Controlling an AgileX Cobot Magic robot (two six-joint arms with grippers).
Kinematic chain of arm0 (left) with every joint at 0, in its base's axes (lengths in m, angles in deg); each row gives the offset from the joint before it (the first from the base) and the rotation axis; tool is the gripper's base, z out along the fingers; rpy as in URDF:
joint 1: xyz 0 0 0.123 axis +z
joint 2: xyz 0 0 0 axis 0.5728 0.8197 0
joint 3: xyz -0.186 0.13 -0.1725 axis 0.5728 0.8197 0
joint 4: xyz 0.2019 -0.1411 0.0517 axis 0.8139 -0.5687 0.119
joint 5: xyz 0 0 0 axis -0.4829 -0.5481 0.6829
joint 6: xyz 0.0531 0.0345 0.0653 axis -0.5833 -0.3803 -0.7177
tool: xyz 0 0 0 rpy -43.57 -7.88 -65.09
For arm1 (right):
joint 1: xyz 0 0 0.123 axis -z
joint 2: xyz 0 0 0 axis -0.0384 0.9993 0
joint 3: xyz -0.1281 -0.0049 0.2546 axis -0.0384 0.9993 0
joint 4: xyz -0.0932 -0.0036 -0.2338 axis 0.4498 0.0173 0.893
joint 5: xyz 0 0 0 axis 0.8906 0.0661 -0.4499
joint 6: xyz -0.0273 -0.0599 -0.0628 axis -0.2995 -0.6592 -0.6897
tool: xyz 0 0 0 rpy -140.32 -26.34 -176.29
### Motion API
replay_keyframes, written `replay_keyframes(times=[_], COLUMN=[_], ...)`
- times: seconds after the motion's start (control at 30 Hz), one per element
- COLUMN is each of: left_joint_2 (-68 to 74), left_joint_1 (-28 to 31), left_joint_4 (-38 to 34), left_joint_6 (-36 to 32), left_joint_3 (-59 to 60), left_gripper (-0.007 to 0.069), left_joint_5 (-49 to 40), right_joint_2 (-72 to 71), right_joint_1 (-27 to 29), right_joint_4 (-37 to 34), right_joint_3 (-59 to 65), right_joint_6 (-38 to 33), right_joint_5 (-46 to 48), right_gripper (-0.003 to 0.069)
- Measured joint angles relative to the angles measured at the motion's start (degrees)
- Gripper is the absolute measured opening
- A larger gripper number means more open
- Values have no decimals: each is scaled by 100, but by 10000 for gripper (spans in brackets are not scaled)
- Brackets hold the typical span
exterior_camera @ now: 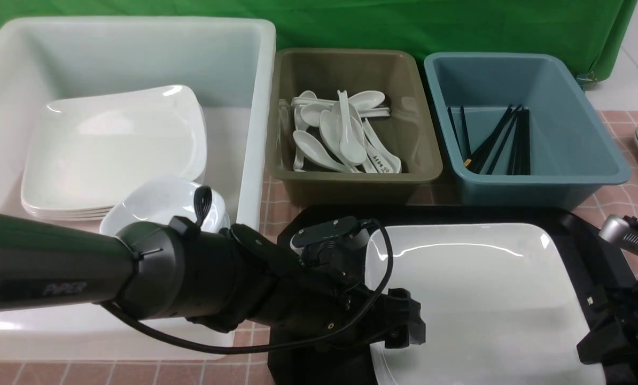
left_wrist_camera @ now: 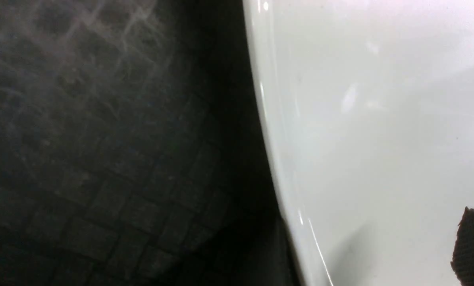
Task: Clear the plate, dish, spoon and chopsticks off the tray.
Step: Use the left arm to grab a plate from the dinner plate
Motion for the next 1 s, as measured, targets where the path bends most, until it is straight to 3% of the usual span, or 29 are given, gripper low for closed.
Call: replay_keyframes(times=[0.43, 0.8, 0.87, 1.0], left_joint_2=[181, -21, -278, -876], left_joint_1=[44, 44, 44, 33], left_joint_4=[-710, -882, -882, -815], left_joint_6=[-655, -760, -767, -611], left_joint_3=[-35, -25, -23, -40], left_gripper=[322, 230, 185, 101], left_joint_5=[-386, -631, -670, -748], right_joint_2=[19, 37, -69, -514], right_joint_1=[-634, -646, -654, -690], right_joint_4=[357, 616, 616, 455], right_joint_3=[5, -162, -238, -407], right_joint_6=[32, 138, 164, 171], right_joint_5=[-87, 131, 173, 346], right_gripper=[125, 129, 175, 377])
